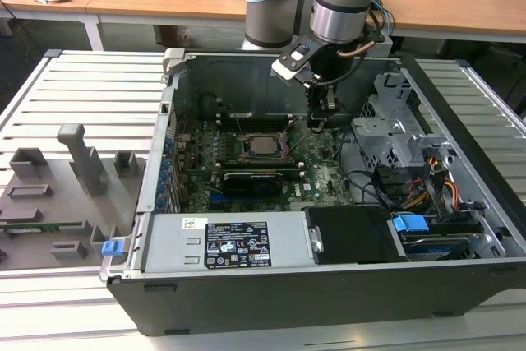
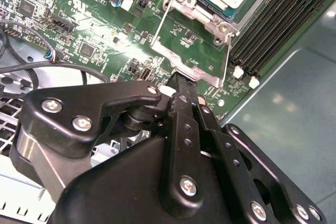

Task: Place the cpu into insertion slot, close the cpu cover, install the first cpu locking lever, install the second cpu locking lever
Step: 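Close the cpu cover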

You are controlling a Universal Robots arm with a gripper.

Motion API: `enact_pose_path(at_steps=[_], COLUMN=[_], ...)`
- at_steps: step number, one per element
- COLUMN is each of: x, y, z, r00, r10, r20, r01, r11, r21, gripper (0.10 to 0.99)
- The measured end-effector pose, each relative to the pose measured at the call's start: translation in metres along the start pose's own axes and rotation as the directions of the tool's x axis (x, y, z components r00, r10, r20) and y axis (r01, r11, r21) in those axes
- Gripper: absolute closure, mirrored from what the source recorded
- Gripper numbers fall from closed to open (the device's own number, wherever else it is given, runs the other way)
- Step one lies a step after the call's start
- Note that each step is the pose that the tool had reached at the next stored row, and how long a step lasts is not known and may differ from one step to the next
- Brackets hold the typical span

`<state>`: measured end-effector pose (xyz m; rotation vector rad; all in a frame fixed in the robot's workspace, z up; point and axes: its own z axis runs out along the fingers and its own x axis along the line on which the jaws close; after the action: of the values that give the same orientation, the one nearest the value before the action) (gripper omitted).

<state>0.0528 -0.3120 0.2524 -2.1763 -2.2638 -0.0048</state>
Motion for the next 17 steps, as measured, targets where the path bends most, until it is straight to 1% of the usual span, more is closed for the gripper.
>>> enact_pose_path(at_steps=[17], x=[0.0001], y=[-0.0022], z=[0.0000], r00=[1.0000], r10=[0.000], r20=[0.0001], r01=[0.000], r11=[1.0000], r21=[0.000], gripper=[0.976])
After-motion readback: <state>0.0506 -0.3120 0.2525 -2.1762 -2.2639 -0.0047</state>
